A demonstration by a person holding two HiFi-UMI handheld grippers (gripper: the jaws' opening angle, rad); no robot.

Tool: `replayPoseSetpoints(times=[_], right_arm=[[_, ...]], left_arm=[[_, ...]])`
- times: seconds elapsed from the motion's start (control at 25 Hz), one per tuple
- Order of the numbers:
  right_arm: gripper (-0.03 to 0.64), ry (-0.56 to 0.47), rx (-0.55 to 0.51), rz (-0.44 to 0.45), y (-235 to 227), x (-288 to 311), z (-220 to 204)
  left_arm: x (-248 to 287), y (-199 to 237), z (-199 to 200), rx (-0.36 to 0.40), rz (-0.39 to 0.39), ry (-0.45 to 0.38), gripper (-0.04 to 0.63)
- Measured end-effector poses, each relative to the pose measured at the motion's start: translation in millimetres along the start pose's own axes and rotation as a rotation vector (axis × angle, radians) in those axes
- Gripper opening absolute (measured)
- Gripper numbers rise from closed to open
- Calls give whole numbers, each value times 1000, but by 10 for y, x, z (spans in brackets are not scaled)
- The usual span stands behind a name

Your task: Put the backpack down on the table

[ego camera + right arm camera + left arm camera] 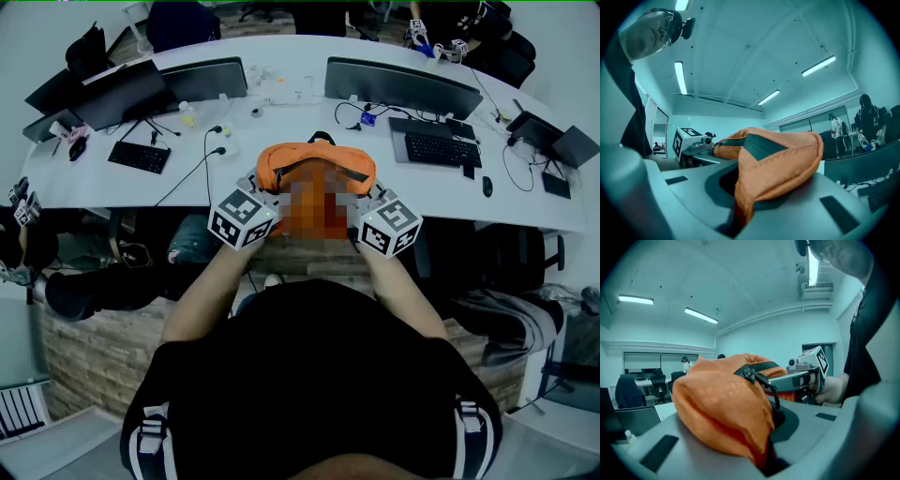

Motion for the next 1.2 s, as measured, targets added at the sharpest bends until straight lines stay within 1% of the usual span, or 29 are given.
replayPoseSetpoints(times=[0.24,0.6,0.88,1.2], right_arm=[[37,2,-1,2,56,225,27],[37,18,25,6,121,598,18],[37,27,19,-1,103,991,61],[37,32,34,-22,82,1446,124]], left_arm=[[-130,191,-13,7,12,-2,77],[-320,508,-83,-14,9,-15,75],[-436,870,-108,-30,10,-27,71],[-556,1322,-111,-27,-12,-28,69]])
Point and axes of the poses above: the fingertips, and each gripper's own axes: x forward along the fingers, y to its left, z out of its top, the point moved 2 cm from there along -x, backward along the fingers
